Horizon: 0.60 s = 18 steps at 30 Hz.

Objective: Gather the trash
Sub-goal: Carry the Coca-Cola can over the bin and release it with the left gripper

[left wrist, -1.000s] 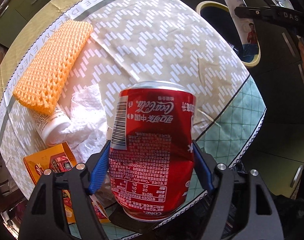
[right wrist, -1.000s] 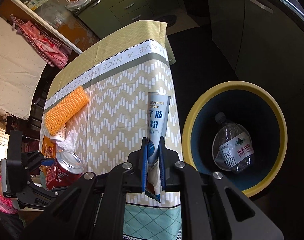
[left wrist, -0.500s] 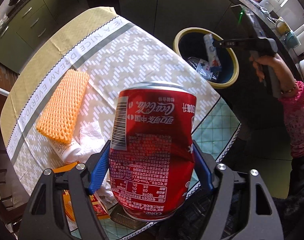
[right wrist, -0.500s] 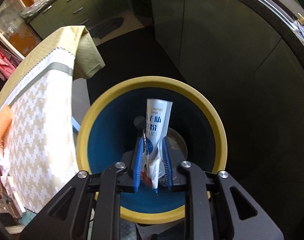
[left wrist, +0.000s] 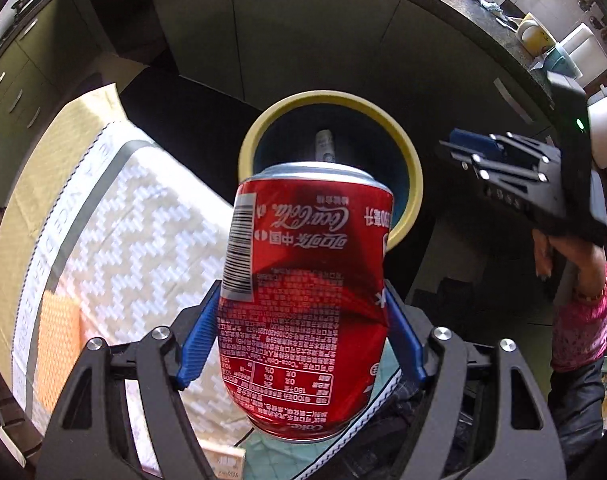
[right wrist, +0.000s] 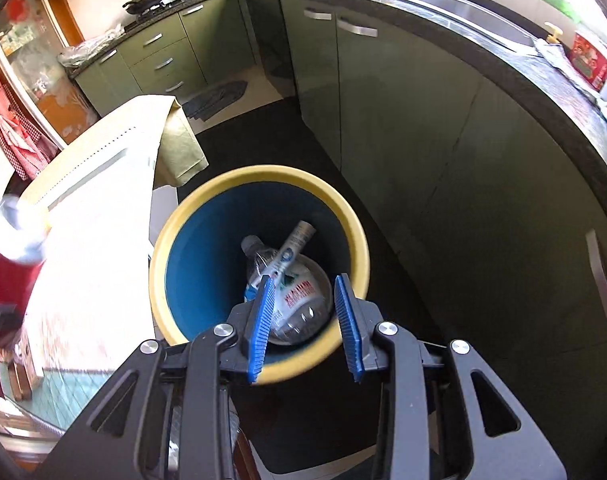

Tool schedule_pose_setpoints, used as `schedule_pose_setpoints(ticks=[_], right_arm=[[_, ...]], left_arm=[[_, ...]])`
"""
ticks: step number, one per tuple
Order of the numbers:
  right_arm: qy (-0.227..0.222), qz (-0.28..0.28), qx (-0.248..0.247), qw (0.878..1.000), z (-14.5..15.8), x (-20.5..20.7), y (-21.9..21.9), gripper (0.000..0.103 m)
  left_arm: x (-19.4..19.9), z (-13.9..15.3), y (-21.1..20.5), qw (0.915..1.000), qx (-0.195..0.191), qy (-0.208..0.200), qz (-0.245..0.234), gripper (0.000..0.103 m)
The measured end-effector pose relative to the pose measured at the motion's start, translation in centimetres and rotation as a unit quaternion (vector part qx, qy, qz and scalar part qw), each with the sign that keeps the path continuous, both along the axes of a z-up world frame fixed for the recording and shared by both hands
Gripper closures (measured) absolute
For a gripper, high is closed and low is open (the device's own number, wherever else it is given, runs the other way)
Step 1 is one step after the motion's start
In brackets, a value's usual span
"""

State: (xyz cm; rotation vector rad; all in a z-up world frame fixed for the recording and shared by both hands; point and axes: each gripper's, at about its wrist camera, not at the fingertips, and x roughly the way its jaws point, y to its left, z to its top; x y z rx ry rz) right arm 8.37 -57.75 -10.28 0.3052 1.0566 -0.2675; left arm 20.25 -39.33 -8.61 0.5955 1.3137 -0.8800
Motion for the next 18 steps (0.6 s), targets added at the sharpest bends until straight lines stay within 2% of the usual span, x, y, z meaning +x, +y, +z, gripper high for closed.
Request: schedule_pose_setpoints(ticks=[4, 9, 15, 17, 18], right_arm=[[-0.004, -0.009, 0.008, 1.0, -0.1, -3.1, -0.8, 0.071], [-0.009, -0.019, 0.016, 1.0, -0.3, -5.3, -1.3, 0.071], [-0.003, -0.005, 0.016, 1.0, -0.4, -5.5, -0.6, 0.071], [-0.002, 0.002, 0.013, 1.0, -0.2, -4.8, -0.1, 0.071], [-0.002, 0.005, 0.011, 1.0, -0.1, -4.6, 0.1, 0.071]], left_arm=[[0.8, -3.1, -5.1, 0.9998, 0.022, 0.002, -0.003, 0.032], [2.5, -6.6, -8.8, 0.9989, 0.041, -0.002, 0.021, 0.031], [3.2, -7.7, -10.3, 0.9987, 0.043, -0.009, 0.028, 0.031], [3.1, -7.3, -10.0, 0.9989, 0.037, -0.006, 0.028, 0.023], [3.0, -7.0, -9.8, 0.999, 0.033, -0.007, 0.027, 0.023]])
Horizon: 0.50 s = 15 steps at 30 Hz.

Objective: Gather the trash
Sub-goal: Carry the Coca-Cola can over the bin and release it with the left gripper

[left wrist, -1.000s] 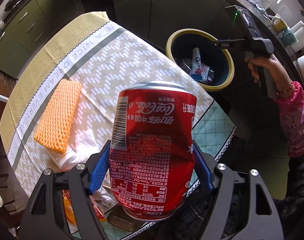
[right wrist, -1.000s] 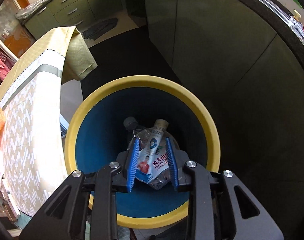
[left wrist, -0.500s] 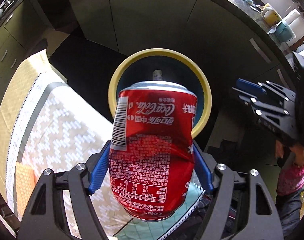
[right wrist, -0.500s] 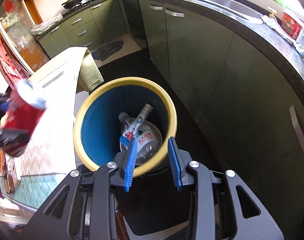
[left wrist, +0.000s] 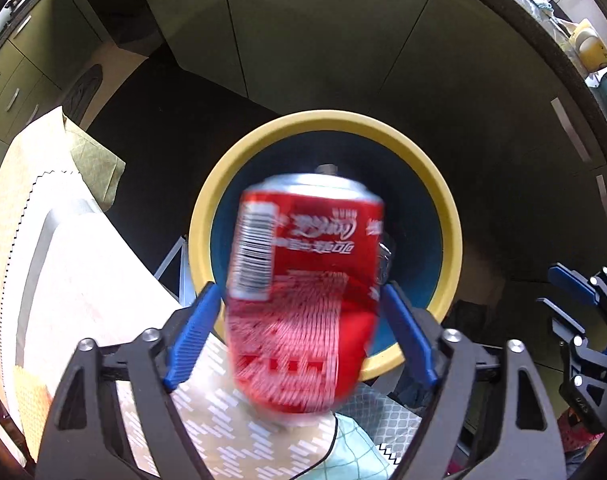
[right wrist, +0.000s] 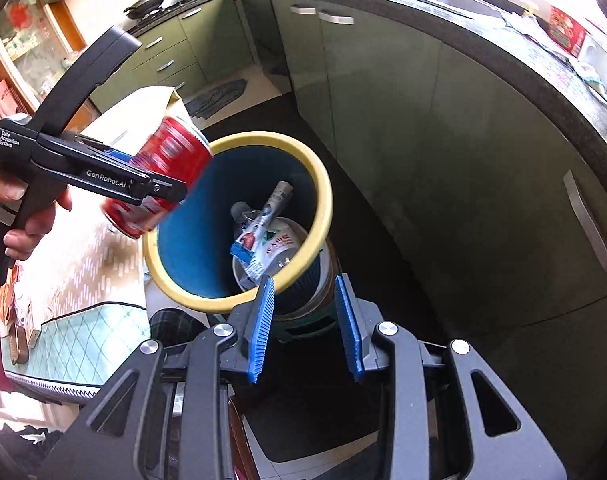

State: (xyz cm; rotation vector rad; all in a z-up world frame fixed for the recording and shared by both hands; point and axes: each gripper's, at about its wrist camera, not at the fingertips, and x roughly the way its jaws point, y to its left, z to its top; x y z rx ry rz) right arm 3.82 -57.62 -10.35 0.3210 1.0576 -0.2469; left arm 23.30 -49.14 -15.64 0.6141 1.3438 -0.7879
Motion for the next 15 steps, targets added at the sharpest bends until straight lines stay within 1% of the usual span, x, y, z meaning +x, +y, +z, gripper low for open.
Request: schedule_pose_setpoints(ticks=[1, 2, 3, 7, 10, 11, 12, 15], right_arm=[[-0.001, 0.005, -0.002, 1.0, 0.2, 0.1, 0.1, 0.071], [-0.002, 0.007, -0.004, 1.0, 0.4, 0.3, 0.4, 0.071], [-0.003, 0.008, -0.007, 1.0, 0.5, 0.4, 0.5, 0.071], [-0.006, 0.016, -0.017, 1.0, 1.4, 0.6, 1.8, 0.071], [-0.005, 0.025, -0.021, 0.999, 1.8, 0.7, 3.0, 0.071], [-0.004, 0.034, -0.02, 0.999, 2.0, 1.0, 3.4, 0.068], [-0.001, 0.049, -0.02, 0.999, 2.0, 1.3, 4.4, 0.064], [-0.002, 0.103, -0.017, 0.994, 2.3, 2.7, 8.3, 0.059]], left_arm=[[0.0, 0.3, 0.2, 1.0, -0.003, -0.002, -0.001, 0.022], [0.0, 0.6, 0.5, 1.0, -0.007, -0.001, -0.002, 0.019], [0.0, 1.0, 0.9, 0.9999, -0.01, -0.001, -0.003, 0.018], [0.1, 3.6, 3.3, 0.9991, -0.042, -0.005, -0.002, 0.018], [0.1, 6.6, 6.8, 0.9975, -0.069, -0.012, 0.011, 0.018], [0.3, 7.7, 8.1, 0.9967, -0.077, -0.016, 0.017, 0.018], [0.4, 8.7, 9.6, 0.9958, -0.085, -0.022, 0.025, 0.018], [0.3, 11.5, 15.2, 0.9929, -0.099, -0.037, 0.055, 0.018]])
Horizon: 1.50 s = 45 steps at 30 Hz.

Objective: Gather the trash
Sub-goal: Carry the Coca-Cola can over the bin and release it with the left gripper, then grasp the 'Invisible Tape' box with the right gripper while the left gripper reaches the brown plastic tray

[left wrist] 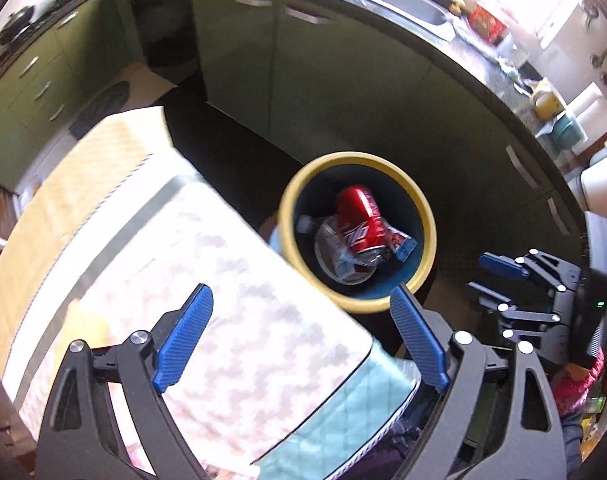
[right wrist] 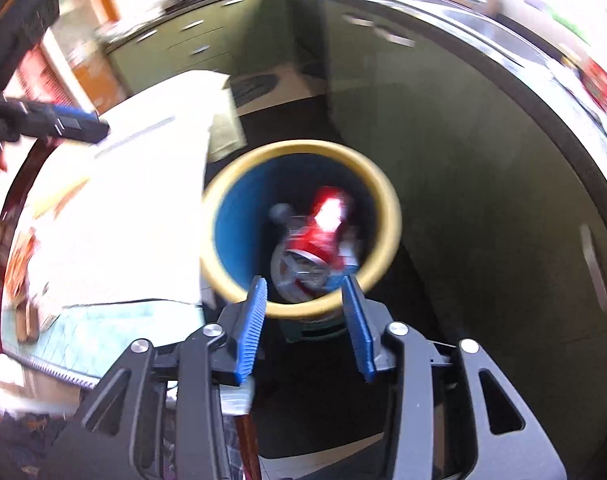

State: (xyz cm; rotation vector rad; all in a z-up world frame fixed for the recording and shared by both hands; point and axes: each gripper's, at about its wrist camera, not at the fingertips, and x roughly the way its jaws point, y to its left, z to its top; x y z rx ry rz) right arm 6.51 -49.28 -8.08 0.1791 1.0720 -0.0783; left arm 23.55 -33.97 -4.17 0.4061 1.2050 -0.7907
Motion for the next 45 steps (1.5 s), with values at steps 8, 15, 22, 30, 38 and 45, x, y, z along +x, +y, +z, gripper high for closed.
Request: schedule_pose_setpoints(ticks=[8, 15, 22, 30, 38, 45], right_arm=[[0.015, 0.223, 0.023, 0.975, -0.1, 3.6, 17.9, 0.052], [0.058, 0.325, -0.015, 0.944, -2.7, 4.5, 30.7, 0.047], [0.091, 0.332, -0.045, 0.938, -4.5, 5.8, 34.1, 0.046], [0.099, 0.331, -0.069, 0.936, -5.2, 5.7, 35.9, 0.043], [0.116, 0.331, -0.074, 0.933, -5.9, 6.5, 35.6, 0.043], [0.115, 0.333, -0.064, 0.934, -6.5, 6.7, 34.9, 0.046]], left_arm=[[-1.1, 3.9, 14.9, 0.993, 0.003, -0.034, 0.113, 0.018], [-4.2, 2.5, 24.6, 0.9858, -0.002, -0.012, 0.167, 0.018], [-7.0, 0.4, 28.6, 0.9829, -0.003, 0.009, 0.184, 0.018], [-8.8, -0.7, 29.7, 0.9845, 0.009, 0.016, 0.174, 0.018], [-10.7, -1.3, 29.1, 0.9902, 0.028, 0.016, 0.136, 0.018], [-11.4, -2.1, 28.5, 0.9935, 0.039, 0.026, 0.104, 0.018]])
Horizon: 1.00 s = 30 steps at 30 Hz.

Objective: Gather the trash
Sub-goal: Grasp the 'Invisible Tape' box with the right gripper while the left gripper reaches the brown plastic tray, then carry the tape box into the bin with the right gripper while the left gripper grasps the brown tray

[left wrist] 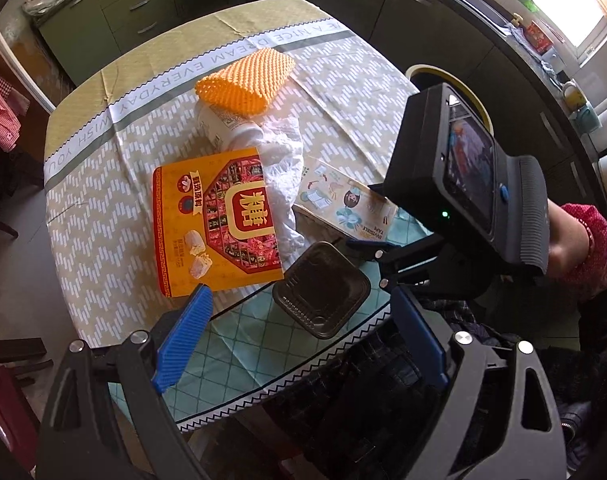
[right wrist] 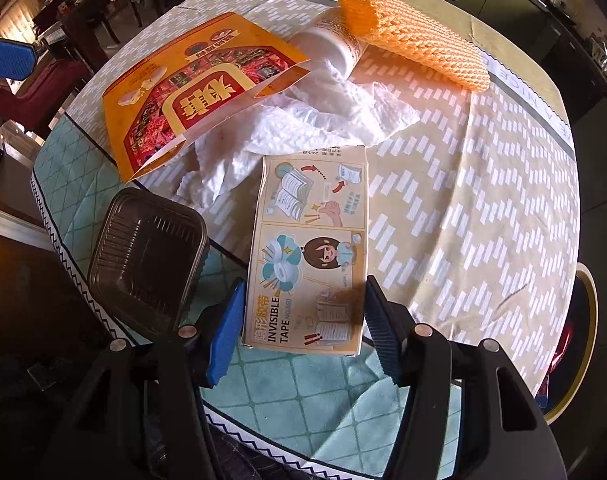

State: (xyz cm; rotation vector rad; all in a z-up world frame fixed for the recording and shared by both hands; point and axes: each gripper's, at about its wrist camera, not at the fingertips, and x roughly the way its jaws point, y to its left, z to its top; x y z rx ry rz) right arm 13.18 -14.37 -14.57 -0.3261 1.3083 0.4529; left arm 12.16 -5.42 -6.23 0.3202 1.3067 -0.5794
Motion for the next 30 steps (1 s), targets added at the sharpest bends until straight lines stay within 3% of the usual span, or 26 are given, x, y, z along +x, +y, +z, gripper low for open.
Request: schedule_pose_setpoints(ticks=[6, 13, 22, 30], right_arm=[[-0.01, -0.025, 0.019, 0.999, 2.0, 0.0, -3.4, 0.046], [-0.034, -0.075, 0.034, 0.996, 4.7, 0.0, -8.6, 0.046], [-0.053, -0.097, 0.051, 0.993, 6.7, -1.1, -11.3, 0.046], [-0.059, -0.112, 0.055, 0.99, 7.0, -1.5, -13.4, 0.046]], left_arm=[[-1.1, -1.8, -1.9, 0.9976, 0.019, 0.014, -0.064, 0.018], [-2.3, -5.0, -4.3, 0.991, 0.03, 0.069, -0.11, 0.02], [-3.5, -8.4, -6.1, 0.9826, 0.067, 0.084, -0.151, 0.051], [-3.2, -10.6, -5.9, 0.9815, 0.076, 0.083, -0.155, 0.08]])
